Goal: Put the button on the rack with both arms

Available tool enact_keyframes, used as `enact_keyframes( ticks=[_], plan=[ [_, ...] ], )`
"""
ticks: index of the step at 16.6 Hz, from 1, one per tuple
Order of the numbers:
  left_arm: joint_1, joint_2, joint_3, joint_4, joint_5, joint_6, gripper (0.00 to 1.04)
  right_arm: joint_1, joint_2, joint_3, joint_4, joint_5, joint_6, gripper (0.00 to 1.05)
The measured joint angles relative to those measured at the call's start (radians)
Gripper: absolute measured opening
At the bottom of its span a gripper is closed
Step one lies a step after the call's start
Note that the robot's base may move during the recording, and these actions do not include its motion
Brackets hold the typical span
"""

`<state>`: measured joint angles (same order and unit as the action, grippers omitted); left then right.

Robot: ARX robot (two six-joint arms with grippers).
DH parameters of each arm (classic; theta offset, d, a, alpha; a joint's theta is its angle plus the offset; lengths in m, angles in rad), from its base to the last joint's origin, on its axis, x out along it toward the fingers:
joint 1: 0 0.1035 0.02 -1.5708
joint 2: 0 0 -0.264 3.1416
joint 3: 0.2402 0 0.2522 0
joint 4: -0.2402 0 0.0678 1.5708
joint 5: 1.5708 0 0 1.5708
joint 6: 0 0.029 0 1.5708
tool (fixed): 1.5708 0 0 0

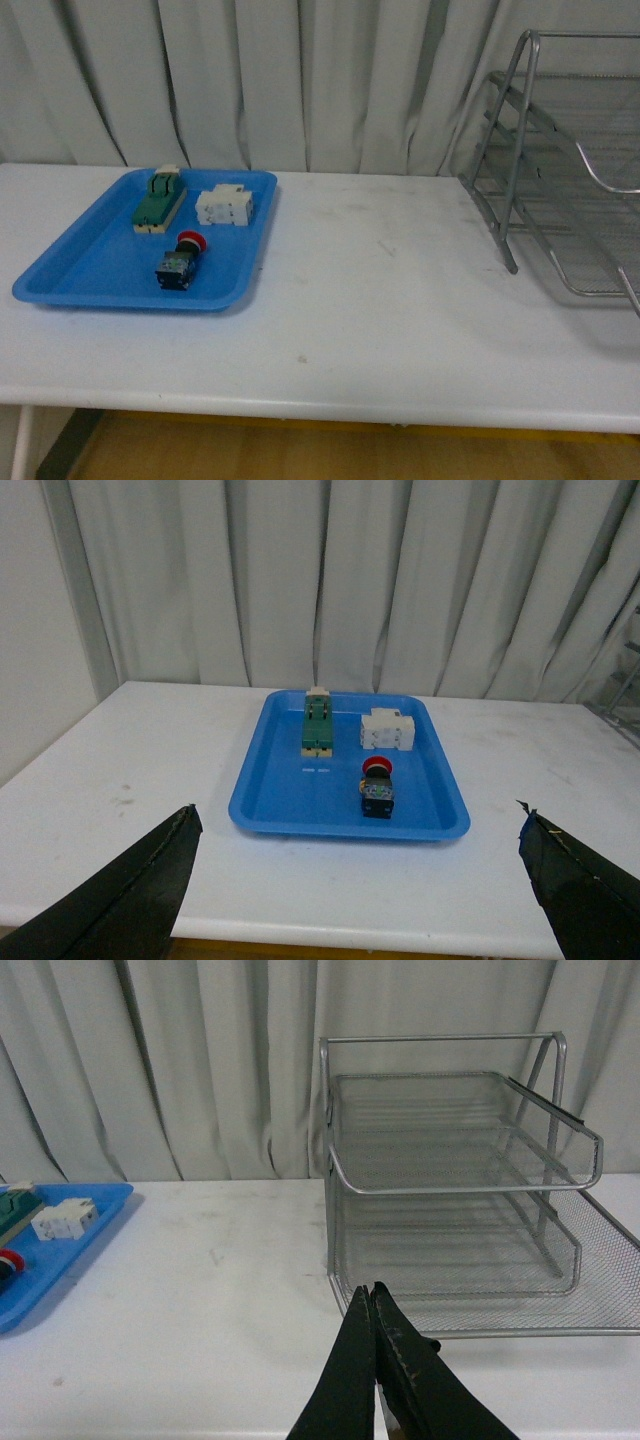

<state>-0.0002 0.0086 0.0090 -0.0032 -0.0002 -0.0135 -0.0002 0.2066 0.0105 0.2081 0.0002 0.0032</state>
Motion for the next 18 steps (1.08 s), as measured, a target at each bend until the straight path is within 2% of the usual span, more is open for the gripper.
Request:
enact_keyframes(
  ticks=[2, 3, 4, 11, 13, 17, 18],
  plan=[
    [0.0, 0.0, 0.0, 0.0, 0.0, 0.0, 0.98, 0.0, -0.035, 0.0, -0.035, 0.0, 0.0, 0.02],
    [0.0, 0.0, 0.0, 0.0, 0.0, 0.0, 0.98, 0.0, -0.114, 0.0, -0.163, -0.001, 0.0, 0.02],
    [0.0, 0.0, 0.0, 0.0, -0.001, 0.0, 0.98, 0.0, -0.203, 0.0, -0.206, 0.0, 0.0, 0.02],
    [0.0, 0.0, 0.0, 0.0, 0.0, 0.0, 0.98, 0.0, -0.203, 0.0, -0.212, 0.0, -0.001, 0.03],
    [0.0, 0.0, 0.0, 0.0, 0.0, 0.0, 0.98, 0.0, -0.203, 0.0, -0.211, 0.0, -0.001, 0.27],
    [0.0, 0.0, 0.0, 0.0, 0.0, 0.0, 0.98, 0.0, -0.203, 0.0, -0.211, 0.0, -0.001, 0.61],
    [0.0, 0.0, 0.0, 0.0, 0.0, 0.0, 0.98, 0.0, -0.203, 0.0, -0.211, 0.0, -0.001, 0.76]
  ],
)
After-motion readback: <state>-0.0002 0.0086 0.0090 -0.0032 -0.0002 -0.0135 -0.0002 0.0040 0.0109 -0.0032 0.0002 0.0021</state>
